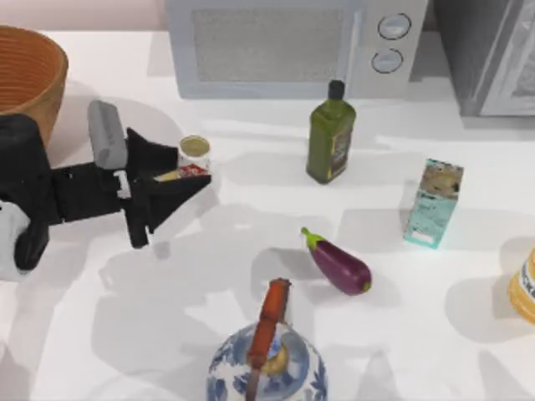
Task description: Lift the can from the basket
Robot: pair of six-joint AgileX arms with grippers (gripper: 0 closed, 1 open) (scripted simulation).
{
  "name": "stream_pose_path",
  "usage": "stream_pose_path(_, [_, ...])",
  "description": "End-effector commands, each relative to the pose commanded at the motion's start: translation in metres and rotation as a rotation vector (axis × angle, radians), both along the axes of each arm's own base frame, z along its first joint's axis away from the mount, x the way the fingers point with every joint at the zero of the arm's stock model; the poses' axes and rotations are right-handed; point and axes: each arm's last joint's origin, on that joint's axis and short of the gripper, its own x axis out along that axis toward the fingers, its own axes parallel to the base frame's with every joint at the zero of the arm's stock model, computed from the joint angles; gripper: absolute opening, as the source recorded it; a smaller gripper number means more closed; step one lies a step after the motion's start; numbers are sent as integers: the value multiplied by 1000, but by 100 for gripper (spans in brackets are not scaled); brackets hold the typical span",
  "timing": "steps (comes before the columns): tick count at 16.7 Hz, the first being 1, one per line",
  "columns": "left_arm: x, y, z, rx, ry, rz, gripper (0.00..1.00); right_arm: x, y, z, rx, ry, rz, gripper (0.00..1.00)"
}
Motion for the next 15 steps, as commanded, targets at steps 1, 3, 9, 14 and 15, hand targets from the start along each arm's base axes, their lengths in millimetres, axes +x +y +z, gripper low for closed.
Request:
stream_pose_path(1, [3,-1,-6,-5,-6,-24,0,0,0,0,0,0,0,100])
stream_pose_path(3, [9,-2,-17,-14,-16,-72,0,0,0,0,0,0,0,100])
stream_pose_path(9, [22,-7,-53,-40,-59,-223,0,0,0,0,0,0,0,100])
stream_pose_path(14, [29,-10,-61,-50,-92,-298,0,0,0,0,0,0,0,100])
stream_pose_path(15, [29,-10,-61,-50,-92,-298,0,0,0,0,0,0,0,100])
